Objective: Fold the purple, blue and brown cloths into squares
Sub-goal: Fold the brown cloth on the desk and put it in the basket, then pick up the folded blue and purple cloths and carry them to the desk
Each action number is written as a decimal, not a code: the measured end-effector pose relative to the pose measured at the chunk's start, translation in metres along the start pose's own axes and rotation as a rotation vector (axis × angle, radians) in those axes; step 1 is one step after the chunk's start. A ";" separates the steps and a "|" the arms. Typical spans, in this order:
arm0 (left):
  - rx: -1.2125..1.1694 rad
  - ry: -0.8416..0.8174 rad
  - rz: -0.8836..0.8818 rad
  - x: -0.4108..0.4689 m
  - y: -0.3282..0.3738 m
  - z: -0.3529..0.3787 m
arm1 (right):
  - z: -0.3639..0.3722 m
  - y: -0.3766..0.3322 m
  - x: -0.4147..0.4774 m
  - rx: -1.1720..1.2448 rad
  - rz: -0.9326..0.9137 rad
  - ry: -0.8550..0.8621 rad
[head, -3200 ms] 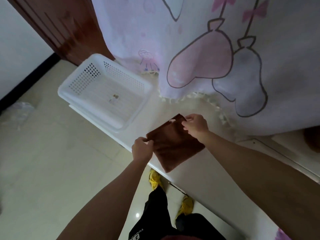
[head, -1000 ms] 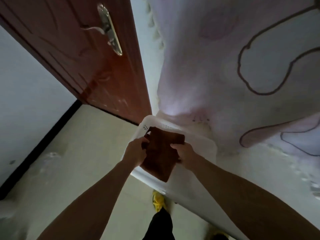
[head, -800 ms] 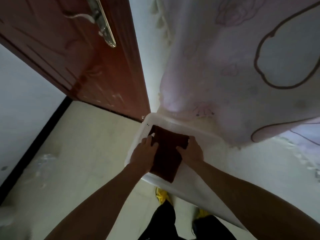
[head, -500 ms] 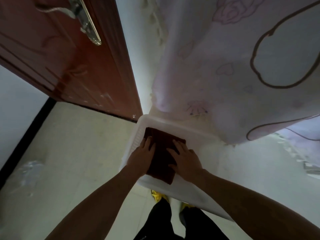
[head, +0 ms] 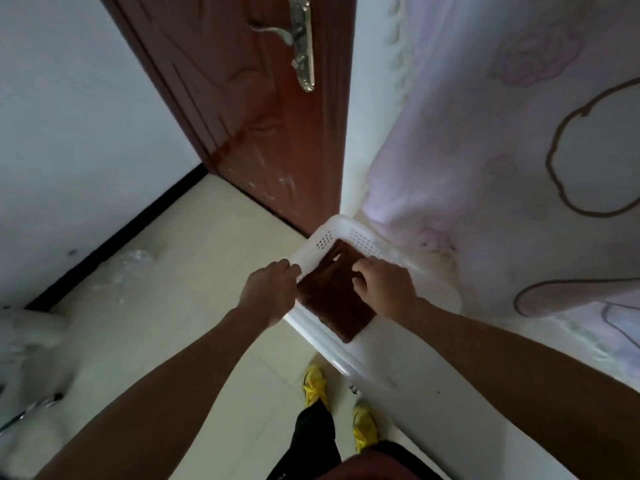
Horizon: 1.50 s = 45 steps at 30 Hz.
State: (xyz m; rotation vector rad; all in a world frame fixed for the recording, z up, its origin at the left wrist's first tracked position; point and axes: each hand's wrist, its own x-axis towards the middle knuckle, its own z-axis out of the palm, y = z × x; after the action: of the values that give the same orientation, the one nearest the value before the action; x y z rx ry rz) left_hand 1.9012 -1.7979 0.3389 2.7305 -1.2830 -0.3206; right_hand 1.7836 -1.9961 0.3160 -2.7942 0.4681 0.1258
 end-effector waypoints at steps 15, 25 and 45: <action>-0.069 0.067 -0.987 -0.347 -0.097 -0.022 | 0.026 -0.309 -0.041 -0.160 -0.860 -0.201; -0.132 0.025 -1.378 -0.629 -0.180 0.005 | 0.130 -0.587 -0.169 -0.223 -1.206 -0.334; -0.340 0.217 -1.954 -1.010 -0.404 0.037 | 0.311 -1.087 -0.331 -0.381 -1.725 -0.488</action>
State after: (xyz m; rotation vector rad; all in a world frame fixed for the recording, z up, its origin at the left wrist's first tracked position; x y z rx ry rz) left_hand 1.5677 -0.7624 0.3735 2.4601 1.5590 -0.2341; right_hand 1.8200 -0.8203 0.3723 -2.2961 -2.0970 0.4579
